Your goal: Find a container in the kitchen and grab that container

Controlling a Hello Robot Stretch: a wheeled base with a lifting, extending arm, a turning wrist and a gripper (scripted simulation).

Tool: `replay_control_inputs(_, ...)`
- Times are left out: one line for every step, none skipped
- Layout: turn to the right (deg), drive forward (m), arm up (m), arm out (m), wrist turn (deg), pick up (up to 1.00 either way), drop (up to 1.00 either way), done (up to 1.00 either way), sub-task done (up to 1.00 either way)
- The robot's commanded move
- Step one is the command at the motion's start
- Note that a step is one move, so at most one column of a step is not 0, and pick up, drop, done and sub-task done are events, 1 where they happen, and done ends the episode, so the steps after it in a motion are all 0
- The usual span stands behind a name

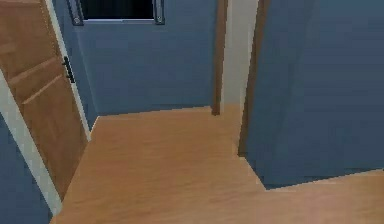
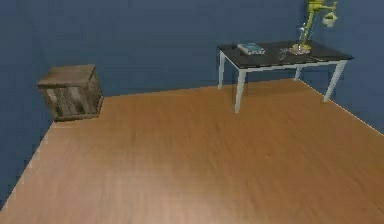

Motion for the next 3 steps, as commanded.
replay_control_inputs(0.0, 1.0, 0.0, 0.0, 0.0, 0.0, 0.0, 0.0, 0.0)
replay_control_inputs(0.0, 1.0, 0.0, 0.0, 0.0, 0.0, 0.0, 0.0, 0.0)
replay_control_inputs(0.0, 0.1, 0.0, 0.0, 0.0, 0.0, 0.0, 0.0, 0.0)
